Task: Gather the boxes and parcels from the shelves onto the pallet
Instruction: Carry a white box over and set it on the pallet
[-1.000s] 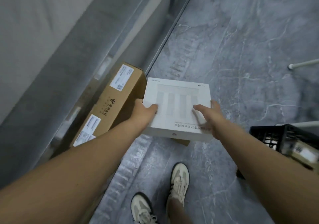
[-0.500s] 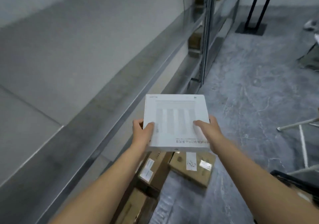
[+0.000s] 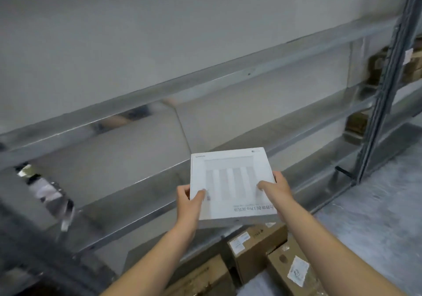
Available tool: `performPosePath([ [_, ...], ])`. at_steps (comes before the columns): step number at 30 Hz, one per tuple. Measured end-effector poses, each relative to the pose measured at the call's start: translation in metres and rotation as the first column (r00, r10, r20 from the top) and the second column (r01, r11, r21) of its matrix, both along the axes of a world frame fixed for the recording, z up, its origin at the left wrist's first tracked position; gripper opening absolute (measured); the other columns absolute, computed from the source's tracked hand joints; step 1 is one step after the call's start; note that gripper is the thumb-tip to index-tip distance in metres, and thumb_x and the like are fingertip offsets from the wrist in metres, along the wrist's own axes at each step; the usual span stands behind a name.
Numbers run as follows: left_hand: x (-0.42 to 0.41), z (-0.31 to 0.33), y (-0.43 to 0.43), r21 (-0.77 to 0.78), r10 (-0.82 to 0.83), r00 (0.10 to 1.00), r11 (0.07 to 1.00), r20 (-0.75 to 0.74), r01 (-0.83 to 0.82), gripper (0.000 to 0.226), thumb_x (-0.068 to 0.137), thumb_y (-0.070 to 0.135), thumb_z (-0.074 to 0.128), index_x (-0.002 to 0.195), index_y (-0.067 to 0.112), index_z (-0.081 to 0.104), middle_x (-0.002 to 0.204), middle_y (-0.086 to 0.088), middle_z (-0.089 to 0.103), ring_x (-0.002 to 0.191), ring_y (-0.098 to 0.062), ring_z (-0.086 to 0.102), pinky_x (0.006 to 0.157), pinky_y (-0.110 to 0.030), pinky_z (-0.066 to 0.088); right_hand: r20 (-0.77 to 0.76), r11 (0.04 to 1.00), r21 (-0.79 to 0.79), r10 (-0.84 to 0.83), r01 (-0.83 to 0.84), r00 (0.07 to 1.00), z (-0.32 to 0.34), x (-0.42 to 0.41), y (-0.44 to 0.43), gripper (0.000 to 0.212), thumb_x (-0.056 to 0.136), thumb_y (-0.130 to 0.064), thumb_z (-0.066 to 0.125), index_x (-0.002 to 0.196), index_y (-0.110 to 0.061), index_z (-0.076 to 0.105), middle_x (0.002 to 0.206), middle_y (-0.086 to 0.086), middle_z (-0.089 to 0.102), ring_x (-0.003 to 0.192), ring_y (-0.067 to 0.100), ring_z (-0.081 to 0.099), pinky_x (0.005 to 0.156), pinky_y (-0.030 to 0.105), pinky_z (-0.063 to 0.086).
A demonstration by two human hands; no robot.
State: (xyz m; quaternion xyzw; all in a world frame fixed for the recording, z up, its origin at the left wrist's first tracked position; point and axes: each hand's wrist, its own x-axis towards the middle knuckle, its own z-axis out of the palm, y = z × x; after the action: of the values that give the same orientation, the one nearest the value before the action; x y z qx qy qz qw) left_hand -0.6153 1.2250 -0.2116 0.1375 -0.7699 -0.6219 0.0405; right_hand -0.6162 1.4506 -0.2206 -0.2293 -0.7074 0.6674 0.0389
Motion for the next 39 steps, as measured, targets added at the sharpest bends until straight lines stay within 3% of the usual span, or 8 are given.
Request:
performPosePath([
  [2, 0.02, 0.011, -0.034, 0.016, 0.09, 0.995, 0.996, -0.046, -0.09, 0.021, 0.089, 0.022, 0.062, 0.101, 0.023, 0.045, 0.104, 0.003, 0.06, 0.091, -0.011, 0.058, 0.064, -0.028, 0.04, -0.022, 0.997, -0.015, 0.071, -0.072, 0.997, 0.008, 0.0, -0.034, 0.036, 0.079, -0.011, 0.061, 0.111, -0.022, 0.049, 0.113, 0.002, 0.058, 0.087, 0.015, 0.057, 0.057, 0.028, 0.042],
  [8, 0.104, 0.038, -0.158, 0.032, 0.384, 0.914, 0.923, -0.131, -0.383, 0.019, 0.088, 0.016, 0.062, 0.101, 0.021, 0.049, 0.101, 0.004, 0.061, 0.088, -0.01, 0.058, 0.063, -0.027, 0.041, -0.057, 0.945, -0.011, 0.326, -0.327, 0.944, 0.031, 0.015, -0.169, 0.024, 0.072, -0.015, 0.061, 0.09, -0.026, 0.05, 0.103, 0.0, 0.061, 0.081, 0.016, 0.06, 0.057, 0.028, 0.042],
  [16, 0.243, 0.073, -0.335, 0.072, 0.708, 0.685, 0.702, -0.171, -0.708, 0.019, 0.088, 0.016, 0.06, 0.103, 0.021, 0.049, 0.106, 0.001, 0.057, 0.096, -0.017, 0.056, 0.079, -0.033, 0.047, -0.123, 0.747, 0.204, 0.661, -0.633, 0.741, 0.077, 0.088, -0.389, 0.028, 0.069, -0.024, 0.059, 0.094, -0.026, 0.048, 0.11, -0.003, 0.054, 0.081, 0.018, 0.061, 0.071, 0.035, 0.05],
  [20, 0.336, 0.078, -0.422, 0.071, 0.809, 0.557, 0.577, -0.188, -0.814, 0.019, 0.086, 0.017, 0.06, 0.1, 0.023, 0.049, 0.105, -0.001, 0.059, 0.096, -0.02, 0.059, 0.084, -0.04, 0.052, -0.149, 0.614, 0.236, 0.789, -0.753, 0.596, 0.085, 0.148, -0.507, 0.031, 0.071, -0.023, 0.062, 0.099, -0.026, 0.05, 0.114, -0.003, 0.055, 0.087, 0.013, 0.059, 0.067, 0.031, 0.045],
  [24, 0.434, 0.086, -0.508, 0.087, 0.878, 0.434, 0.458, -0.201, -0.885, 0.019, 0.085, 0.013, 0.059, 0.101, 0.015, 0.048, 0.104, -0.005, 0.06, 0.089, -0.016, 0.059, 0.067, -0.028, 0.045, -0.149, 0.464, 0.221, 0.885, -0.858, 0.441, 0.081, 0.22, -0.629, 0.036, 0.078, -0.023, 0.064, 0.11, -0.026, 0.047, 0.122, 0.0, 0.052, 0.087, 0.012, 0.055, 0.06, 0.028, 0.042],
  [30, 0.56, 0.08, -0.616, 0.128, 0.96, 0.198, 0.226, -0.195, -0.966, 0.021, 0.087, 0.011, 0.061, 0.103, 0.007, 0.048, 0.1, -0.008, 0.061, 0.091, -0.024, 0.059, 0.076, -0.035, 0.046, -0.217, 0.229, 0.203, 0.958, -0.952, 0.184, 0.069, 0.332, -0.786, 0.052, 0.085, -0.045, 0.065, 0.13, -0.026, 0.047, 0.131, -0.005, 0.045, 0.102, 0.012, 0.05, 0.082, 0.032, 0.041],
  [35, 0.619, 0.062, -0.68, 0.143, 0.986, 0.053, 0.076, -0.156, -0.987, 0.018, 0.087, 0.009, 0.064, 0.098, 0.007, 0.049, 0.101, -0.013, 0.061, 0.093, -0.029, 0.06, 0.079, -0.039, 0.049, -0.191, 0.068, 0.238, 0.981, -0.969, 0.022, 0.05, 0.389, -0.87, 0.04, 0.085, -0.032, 0.067, 0.121, -0.029, 0.052, 0.122, -0.004, 0.043, 0.104, 0.013, 0.048, 0.09, 0.033, 0.041],
  [39, 0.635, 0.048, -0.736, 0.137, 0.991, -0.042, -0.025, -0.124, -0.99, 0.021, 0.085, 0.01, 0.065, 0.099, 0.008, 0.049, 0.103, -0.014, 0.062, 0.097, -0.031, 0.061, 0.084, -0.046, 0.051, -0.154, -0.023, 0.277, 0.986, -0.961, -0.068, 0.042, 0.405, -0.95, 0.046, 0.083, -0.024, 0.067, 0.127, -0.019, 0.054, 0.126, 0.004, 0.05, 0.108, 0.02, 0.055, 0.095, 0.04, 0.046],
])
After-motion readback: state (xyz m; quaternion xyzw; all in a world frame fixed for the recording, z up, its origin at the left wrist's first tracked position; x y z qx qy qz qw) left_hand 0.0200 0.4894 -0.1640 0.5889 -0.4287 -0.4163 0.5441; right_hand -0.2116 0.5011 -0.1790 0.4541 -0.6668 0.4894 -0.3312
